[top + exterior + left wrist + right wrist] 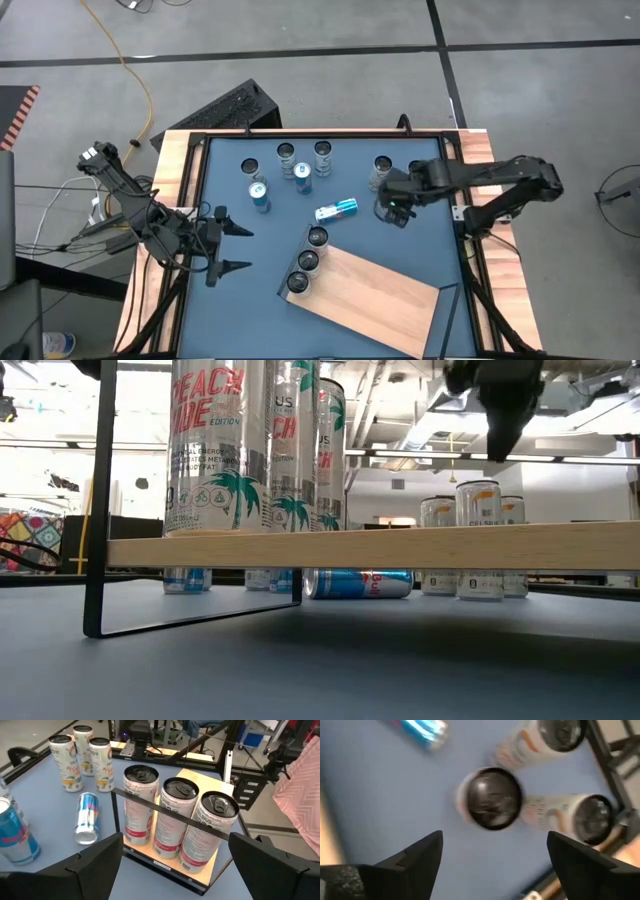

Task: Place canned beverage on shelf
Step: Put the bottom white yellow soda can on the shelf

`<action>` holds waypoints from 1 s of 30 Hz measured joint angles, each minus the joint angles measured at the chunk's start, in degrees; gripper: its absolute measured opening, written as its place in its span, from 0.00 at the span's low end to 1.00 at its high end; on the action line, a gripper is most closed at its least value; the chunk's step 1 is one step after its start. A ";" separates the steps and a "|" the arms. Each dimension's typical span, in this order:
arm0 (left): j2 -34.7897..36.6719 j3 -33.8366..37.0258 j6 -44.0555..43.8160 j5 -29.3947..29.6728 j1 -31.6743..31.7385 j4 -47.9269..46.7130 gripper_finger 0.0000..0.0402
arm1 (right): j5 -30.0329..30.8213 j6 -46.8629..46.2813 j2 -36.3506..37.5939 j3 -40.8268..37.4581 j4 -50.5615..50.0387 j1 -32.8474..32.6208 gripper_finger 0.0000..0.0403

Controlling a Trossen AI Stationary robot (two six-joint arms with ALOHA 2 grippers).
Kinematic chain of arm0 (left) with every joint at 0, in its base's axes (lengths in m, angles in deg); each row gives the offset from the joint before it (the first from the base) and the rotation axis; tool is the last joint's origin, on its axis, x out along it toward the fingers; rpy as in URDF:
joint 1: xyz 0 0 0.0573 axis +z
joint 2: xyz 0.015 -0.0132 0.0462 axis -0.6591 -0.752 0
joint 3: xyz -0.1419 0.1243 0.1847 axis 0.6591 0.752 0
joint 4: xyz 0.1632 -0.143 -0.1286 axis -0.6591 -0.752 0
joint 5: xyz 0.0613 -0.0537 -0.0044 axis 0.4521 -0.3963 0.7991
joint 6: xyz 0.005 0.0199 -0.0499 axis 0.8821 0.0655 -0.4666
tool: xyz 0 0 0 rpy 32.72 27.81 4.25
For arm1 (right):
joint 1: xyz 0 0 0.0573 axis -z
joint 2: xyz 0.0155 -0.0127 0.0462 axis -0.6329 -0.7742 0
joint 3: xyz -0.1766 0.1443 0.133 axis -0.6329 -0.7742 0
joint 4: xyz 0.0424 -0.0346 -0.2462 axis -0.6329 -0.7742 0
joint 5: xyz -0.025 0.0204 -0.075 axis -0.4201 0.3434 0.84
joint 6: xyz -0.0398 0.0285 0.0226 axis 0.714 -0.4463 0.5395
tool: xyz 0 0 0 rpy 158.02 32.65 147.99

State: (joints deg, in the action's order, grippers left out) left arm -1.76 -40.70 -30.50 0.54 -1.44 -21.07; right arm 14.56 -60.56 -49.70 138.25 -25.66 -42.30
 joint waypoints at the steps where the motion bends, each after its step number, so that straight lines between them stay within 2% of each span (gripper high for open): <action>1: 0.00 0.00 0.01 -0.26 0.00 -0.01 0.87 | -0.02 1.23 -0.69 0.00 -0.39 1.08 0.86; 9: 0.04 0.02 -0.08 -0.35 0.00 -0.02 0.87 | -1.58 12.11 -2.11 -0.03 2.76 6.10 0.85; 15: 0.04 0.02 -0.04 -0.34 0.00 -0.82 0.87 | -2.79 16.06 -2.11 -0.24 4.72 8.29 0.85; 19: 0.04 0.02 -0.09 -0.32 0.00 -1.52 0.87 | -5.32 18.22 -2.28 -3.37 9.33 8.88 0.85; 24: 0.04 0.04 -0.09 -0.30 0.00 -1.59 0.87 | -5.67 19.61 -2.22 -7.54 11.04 10.15 0.85; 30: 0.04 0.07 -0.07 0.08 0.00 -1.60 0.87 | -6.86 20.58 -2.22 -9.05 13.70 11.11 0.84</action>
State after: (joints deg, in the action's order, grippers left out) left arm -1.71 -40.64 -30.56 0.62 -1.44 -22.67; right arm 7.70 -39.98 -51.92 129.20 -11.96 -31.19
